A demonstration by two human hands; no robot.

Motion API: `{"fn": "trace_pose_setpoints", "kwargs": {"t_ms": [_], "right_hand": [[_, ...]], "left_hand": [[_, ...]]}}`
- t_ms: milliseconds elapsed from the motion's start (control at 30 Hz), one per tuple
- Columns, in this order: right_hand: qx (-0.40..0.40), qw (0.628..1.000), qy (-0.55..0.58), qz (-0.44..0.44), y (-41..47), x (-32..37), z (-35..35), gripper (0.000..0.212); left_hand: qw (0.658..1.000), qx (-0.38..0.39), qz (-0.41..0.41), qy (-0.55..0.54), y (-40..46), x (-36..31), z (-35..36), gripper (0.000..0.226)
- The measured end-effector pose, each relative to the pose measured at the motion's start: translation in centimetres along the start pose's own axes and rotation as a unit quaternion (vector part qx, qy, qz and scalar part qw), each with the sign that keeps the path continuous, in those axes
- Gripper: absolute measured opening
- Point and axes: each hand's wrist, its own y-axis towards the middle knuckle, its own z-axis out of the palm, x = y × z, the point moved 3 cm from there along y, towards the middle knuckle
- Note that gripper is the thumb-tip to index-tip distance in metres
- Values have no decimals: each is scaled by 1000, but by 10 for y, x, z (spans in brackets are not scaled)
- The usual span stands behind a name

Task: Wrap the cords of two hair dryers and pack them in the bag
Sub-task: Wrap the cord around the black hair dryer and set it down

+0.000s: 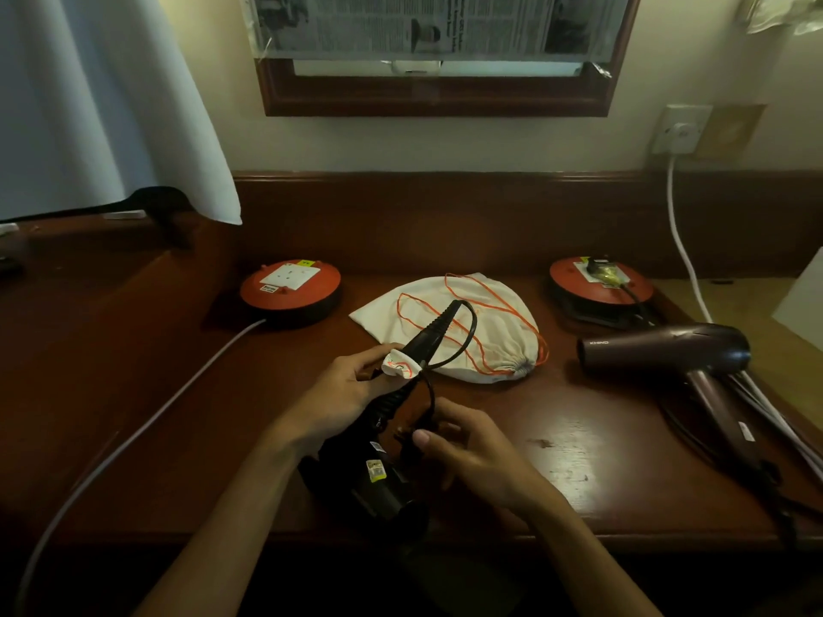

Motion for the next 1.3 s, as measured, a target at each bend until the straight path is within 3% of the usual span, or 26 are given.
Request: {"fn": "trace_pose_setpoints", "kwargs": {"t_ms": [133, 333, 400, 467, 633, 700, 767, 833, 900, 1033, 1167, 1300], "right_hand": [[-75, 986, -150, 6, 6, -19, -29, 18], [-70, 958, -274, -52, 15, -21, -36, 26], [-72, 953, -291, -48, 23, -21, -43, 28], [-66, 951, -298, -43, 31, -21, -47, 31], [-54, 951, -293, -85, 43, -18, -70, 36], [-39, 975, -215, -49, 39, -14, -77, 39], [-29, 999, -39, -16, 33, -11, -79, 27], [-30, 984, 177, 9, 27, -9, -80, 24], [-52, 940, 336, 17, 23, -8, -80, 40], [-147, 913, 380, 33, 20, -7, -71, 49], [-173, 870, 459, 34, 19, -12, -60, 88], [-208, 857, 471, 36, 13, -7, -50, 55]], "left_hand": [[997, 63, -28, 47, -3, 5, -7, 63], [991, 4, 58, 124, -13, 4, 13, 56], [958, -50, 72, 273, -18, 3, 26, 69], [900, -78, 80, 422, -20, 3, 40, 84], [900, -81, 103, 417, -19, 1, 38, 77], [901, -71, 106, 414, -21, 2, 39, 79], [907, -71, 111, 399, -21, 4, 37, 80], [908, -72, 119, 394, -20, 4, 34, 70], [912, -79, 131, 381, -20, 4, 33, 57], [938, -100, 160, 291, -16, 1, 30, 48], [955, -104, 170, 219, -10, -1, 29, 44], [963, -115, 170, 174, -7, 4, 23, 46]]}}
